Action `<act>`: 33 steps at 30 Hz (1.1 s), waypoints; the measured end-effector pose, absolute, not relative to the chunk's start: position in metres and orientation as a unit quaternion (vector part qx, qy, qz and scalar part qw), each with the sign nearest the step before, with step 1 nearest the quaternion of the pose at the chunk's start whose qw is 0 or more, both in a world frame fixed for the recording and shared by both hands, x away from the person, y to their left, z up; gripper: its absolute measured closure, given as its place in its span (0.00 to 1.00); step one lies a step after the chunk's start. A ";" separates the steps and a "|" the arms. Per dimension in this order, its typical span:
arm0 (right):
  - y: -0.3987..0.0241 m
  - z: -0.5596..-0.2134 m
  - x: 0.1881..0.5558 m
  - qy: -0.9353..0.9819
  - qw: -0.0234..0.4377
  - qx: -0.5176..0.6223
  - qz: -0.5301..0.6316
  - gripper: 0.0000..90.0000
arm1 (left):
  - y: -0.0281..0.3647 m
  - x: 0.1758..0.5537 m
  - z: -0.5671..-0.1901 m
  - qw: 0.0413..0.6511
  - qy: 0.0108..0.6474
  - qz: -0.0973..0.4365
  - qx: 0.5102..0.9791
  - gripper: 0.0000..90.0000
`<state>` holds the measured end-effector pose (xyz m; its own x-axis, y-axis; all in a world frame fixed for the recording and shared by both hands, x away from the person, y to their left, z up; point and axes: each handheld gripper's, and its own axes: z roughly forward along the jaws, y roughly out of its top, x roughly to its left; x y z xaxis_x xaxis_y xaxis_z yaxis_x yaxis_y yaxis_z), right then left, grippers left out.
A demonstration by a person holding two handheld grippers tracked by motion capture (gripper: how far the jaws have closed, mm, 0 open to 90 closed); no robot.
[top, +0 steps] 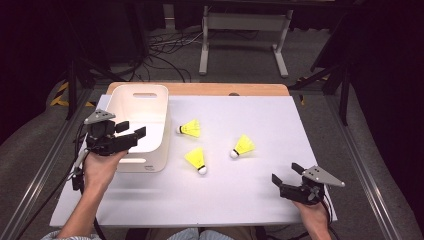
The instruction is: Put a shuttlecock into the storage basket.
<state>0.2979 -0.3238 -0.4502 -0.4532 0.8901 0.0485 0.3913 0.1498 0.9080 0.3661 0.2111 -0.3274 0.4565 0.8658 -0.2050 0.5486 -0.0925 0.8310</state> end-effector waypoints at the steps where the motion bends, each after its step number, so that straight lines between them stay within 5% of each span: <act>1: -0.324 -0.450 0.298 0.709 0.265 0.452 0.471 0.14 | 0.210 0.366 -0.327 0.462 0.491 0.172 0.718 0.38; 33: -0.319 -0.450 0.301 0.716 0.263 0.445 0.469 0.14 | 0.180 0.374 -0.328 0.462 0.472 0.158 0.734 0.39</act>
